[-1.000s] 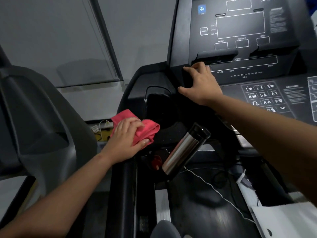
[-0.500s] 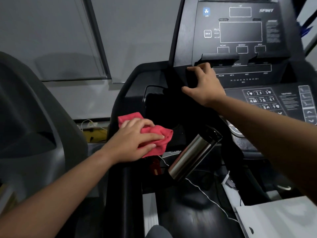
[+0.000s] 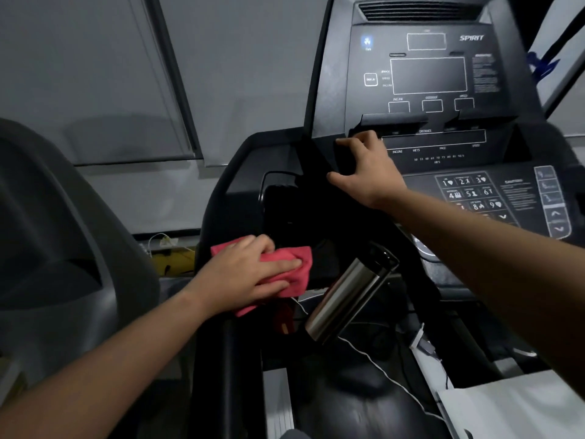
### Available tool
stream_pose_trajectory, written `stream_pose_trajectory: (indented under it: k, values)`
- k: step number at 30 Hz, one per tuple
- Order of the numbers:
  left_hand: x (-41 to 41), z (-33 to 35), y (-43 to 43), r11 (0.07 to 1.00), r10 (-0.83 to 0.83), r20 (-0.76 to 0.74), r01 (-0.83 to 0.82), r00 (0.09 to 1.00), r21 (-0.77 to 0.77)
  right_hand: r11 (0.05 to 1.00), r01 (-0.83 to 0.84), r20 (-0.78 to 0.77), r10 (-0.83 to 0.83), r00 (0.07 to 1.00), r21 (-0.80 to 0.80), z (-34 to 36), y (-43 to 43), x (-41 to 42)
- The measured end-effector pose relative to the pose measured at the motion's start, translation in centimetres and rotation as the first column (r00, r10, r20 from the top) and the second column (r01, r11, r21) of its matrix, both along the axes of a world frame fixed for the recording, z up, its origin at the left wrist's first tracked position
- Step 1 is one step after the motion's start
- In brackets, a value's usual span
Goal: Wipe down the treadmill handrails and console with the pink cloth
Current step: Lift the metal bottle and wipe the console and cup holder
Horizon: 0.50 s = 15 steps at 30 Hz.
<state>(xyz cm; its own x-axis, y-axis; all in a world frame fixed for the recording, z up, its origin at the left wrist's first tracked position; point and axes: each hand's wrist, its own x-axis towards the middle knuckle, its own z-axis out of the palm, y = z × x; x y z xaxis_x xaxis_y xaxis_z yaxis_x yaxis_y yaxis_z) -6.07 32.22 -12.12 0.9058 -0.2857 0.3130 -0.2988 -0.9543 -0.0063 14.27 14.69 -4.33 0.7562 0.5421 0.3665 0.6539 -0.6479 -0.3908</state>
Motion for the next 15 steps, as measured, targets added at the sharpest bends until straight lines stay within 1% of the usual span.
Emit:
stream_pose_trajectory:
  k: [3,6,8,9,10,11,13,15]
  values:
    - [-0.1,0.2,0.5,1.000,-0.007,0.001,0.007,1.000,-0.024,1.000,-0.027,-0.021,0.028,0.999,0.011,-0.1,-0.1,0.2]
    - [0.4,0.3,0.1,0.999,0.007,-0.008,-0.007,1.000,-0.043,0.994,-0.103,-0.050,0.105,0.993,0.028,0.1,-0.8,0.5]
    - [0.5,0.2,0.0,0.999,0.026,-0.007,-0.027,1.000,-0.047,0.981,-0.195,-0.059,0.194,0.979,-0.015,0.0,-2.4,0.7]
    - [0.4,0.2,-0.1,0.998,0.036,-0.001,-0.036,0.999,-0.048,0.972,-0.228,-0.035,0.226,0.974,-0.063,-0.2,-3.5,0.9]
    - [0.4,0.1,-0.2,0.998,0.046,0.000,-0.046,0.999,-0.048,0.969,-0.227,-0.007,0.228,0.974,-0.096,-0.5,-4.6,1.1]
    - [0.3,0.1,-0.3,0.998,0.055,-0.001,-0.055,0.998,-0.044,0.978,-0.189,0.014,0.191,0.982,-0.091,-0.7,-5.5,1.2]
    - [0.4,0.0,-0.5,0.998,0.057,0.005,-0.057,0.998,-0.036,0.996,-0.084,0.032,0.085,0.996,-0.026,-1.0,-6.2,1.3]
    - [0.8,0.1,-1.1,0.999,0.035,0.010,-0.035,0.999,-0.033,0.997,-0.021,0.058,0.025,0.998,-0.069,-1.1,-5.8,1.5]
